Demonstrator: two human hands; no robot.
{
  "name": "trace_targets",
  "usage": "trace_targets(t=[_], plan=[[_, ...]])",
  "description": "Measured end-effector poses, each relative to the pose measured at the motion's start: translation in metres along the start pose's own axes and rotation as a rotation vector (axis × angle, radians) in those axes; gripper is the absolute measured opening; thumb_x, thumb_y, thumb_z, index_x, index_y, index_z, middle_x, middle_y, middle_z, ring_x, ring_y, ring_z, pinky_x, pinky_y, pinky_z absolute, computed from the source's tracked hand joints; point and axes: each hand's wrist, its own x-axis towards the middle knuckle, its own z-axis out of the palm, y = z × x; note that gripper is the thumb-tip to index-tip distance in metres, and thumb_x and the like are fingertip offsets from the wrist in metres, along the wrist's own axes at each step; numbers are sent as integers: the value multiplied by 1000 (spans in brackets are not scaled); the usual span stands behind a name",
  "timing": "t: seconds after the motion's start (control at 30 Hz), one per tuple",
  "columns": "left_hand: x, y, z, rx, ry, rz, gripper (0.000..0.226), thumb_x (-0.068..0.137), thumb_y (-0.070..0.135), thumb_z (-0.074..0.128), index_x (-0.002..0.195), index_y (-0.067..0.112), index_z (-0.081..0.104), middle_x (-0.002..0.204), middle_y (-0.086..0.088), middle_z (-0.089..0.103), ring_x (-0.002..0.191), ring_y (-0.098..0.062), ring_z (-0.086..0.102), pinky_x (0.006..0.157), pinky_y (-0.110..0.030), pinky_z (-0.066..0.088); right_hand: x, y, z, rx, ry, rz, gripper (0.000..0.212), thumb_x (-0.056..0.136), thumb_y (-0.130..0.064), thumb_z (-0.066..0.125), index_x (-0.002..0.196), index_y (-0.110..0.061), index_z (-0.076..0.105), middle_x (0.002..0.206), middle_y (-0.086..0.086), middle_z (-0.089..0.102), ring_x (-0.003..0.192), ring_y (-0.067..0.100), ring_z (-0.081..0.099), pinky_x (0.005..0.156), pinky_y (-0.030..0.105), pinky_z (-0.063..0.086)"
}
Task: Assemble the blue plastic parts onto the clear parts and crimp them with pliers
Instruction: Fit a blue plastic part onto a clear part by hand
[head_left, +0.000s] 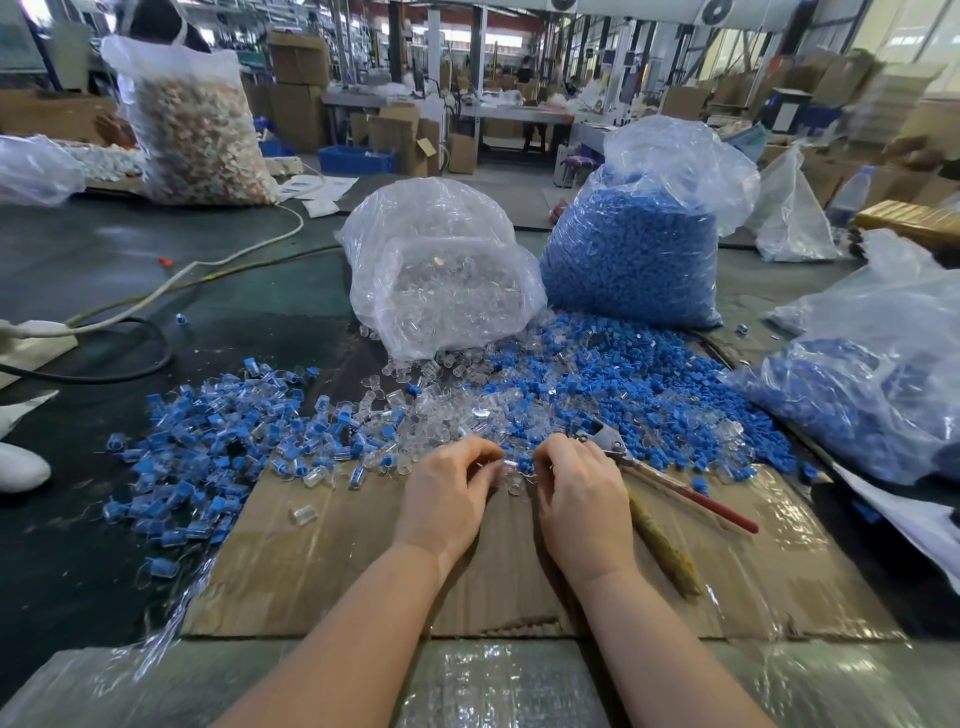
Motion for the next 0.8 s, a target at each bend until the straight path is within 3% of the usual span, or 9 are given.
trace_targets(t=[0.17, 0.37, 0.6, 0.8], plan=[[-1, 0, 0, -46, 7, -39, 27, 84, 6, 64, 108, 18, 68, 92, 9, 66, 84, -1, 59, 78, 2, 40, -1, -1, -1, 18, 9, -8, 17, 75, 5, 66, 74, -9, 57, 68, 4, 59, 65, 25, 54, 61, 36, 44], [-1, 0, -3, -62, 19, -66, 13, 84, 8, 65, 89, 20, 67, 81, 11, 62, 74, 4, 56, 69, 3, 38, -3, -1, -3, 59, 21, -53, 13, 77, 0, 67, 76, -9, 58, 71, 3, 61, 68, 26, 56, 62, 38, 46], [-2, 1, -4, -125, -18, -54, 25, 85, 7, 64, 76, 29, 56, 68, 15, 60, 69, 10, 57, 65, -2, 41, -5, -1, -6, 135, 48, -112, 5, 80, -11, 59, 78, -11, 63, 75, 0, 64, 71, 23, 58, 66, 34, 45], [-3, 0, -5, -177, -56, -57, 30, 84, 7, 65, 74, 32, 55, 68, 12, 63, 66, 9, 58, 64, -4, 43, -5, 0, -5, 138, 59, -115, 13, 76, -2, 72, 79, -11, 64, 74, 0, 65, 68, 23, 59, 64, 33, 47]])
